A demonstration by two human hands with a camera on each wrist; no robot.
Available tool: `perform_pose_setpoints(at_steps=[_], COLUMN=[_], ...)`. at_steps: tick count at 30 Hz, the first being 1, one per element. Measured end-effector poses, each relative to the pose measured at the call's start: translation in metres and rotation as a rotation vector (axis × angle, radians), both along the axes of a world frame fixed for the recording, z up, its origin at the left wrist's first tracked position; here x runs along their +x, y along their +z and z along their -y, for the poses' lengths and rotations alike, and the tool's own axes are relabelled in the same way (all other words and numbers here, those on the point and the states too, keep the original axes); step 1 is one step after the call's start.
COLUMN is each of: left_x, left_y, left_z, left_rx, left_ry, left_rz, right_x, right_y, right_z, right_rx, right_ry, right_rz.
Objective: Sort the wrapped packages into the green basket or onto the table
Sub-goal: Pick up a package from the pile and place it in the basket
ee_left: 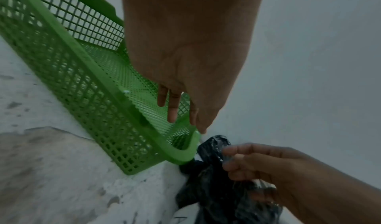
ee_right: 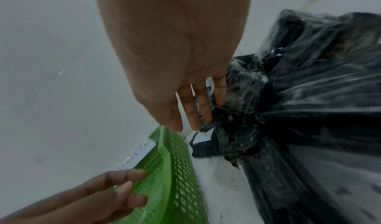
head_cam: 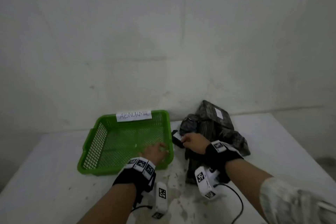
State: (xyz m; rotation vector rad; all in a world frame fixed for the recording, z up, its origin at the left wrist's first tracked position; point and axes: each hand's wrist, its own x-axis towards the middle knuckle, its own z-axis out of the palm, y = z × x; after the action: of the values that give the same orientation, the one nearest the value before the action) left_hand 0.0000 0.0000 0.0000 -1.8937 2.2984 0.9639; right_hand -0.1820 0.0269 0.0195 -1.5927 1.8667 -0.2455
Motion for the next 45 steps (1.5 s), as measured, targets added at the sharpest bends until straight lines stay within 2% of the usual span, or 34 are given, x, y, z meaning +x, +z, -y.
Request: perform_pose_setpoints(at_steps=[4, 7, 10, 17, 23, 26, 32, 38, 41, 43, 45], left_x=[0.007, 0.007, 0.009, 0.013, 0.012, 0.011, 0.007, 0.007, 0.007, 0.009, 0.013], left_y=[-0.012, -0.014, -0.012, -0.003, 0.001, 0.010, 0.021, 0.017, 0.014, 0.008, 0.002], left_z=[0.009, 0.010, 0.010, 0.011, 0.008, 0.003, -0.003, -0.002, -0.003, -0.003, -0.002], left_rx=[0.197, 0.314, 0.349, 0.392, 0.368, 0.353, 0.349, 0.351, 0.308, 0.304, 0.279], left_ry=[-0.028, -0.123, -0.168, -0.262, -0.254, -0.262, -0.276, -0.286, -0.276, -0.230, -0.113], left_rz=[0.084, 0.149, 0.203, 0.228, 0.251, 0.270, 0.276, 0.273, 0.254, 0.196, 0.033], right_x=[0.015, 0.026, 0.033, 0.031, 0.018, 0.017, 0.014, -0.002, -0.007, -0.003, 0.008], right_y=[-0.011, -0.019, -0.025, -0.038, -0.056, -0.063, -0.064, -0.032, -0.017, -0.012, -0.007], right_z=[0.034, 0.056, 0.072, 0.095, 0.094, 0.093, 0.090, 0.090, 0.080, 0.069, 0.054], right_rx=[0.084, -0.018, -0.097, -0.145, -0.136, -0.120, -0.151, -0.302, -0.341, -0.361, -0.401], right_ry=[0.070, 0.180, 0.250, 0.343, 0.511, 0.536, 0.330, 0.063, -0.144, -0.241, -0.266], right_rz=[-0.189, -0.425, -0.686, -0.902, -1.171, -1.242, -1.067, -0.879, -0.598, -0.303, 0.033])
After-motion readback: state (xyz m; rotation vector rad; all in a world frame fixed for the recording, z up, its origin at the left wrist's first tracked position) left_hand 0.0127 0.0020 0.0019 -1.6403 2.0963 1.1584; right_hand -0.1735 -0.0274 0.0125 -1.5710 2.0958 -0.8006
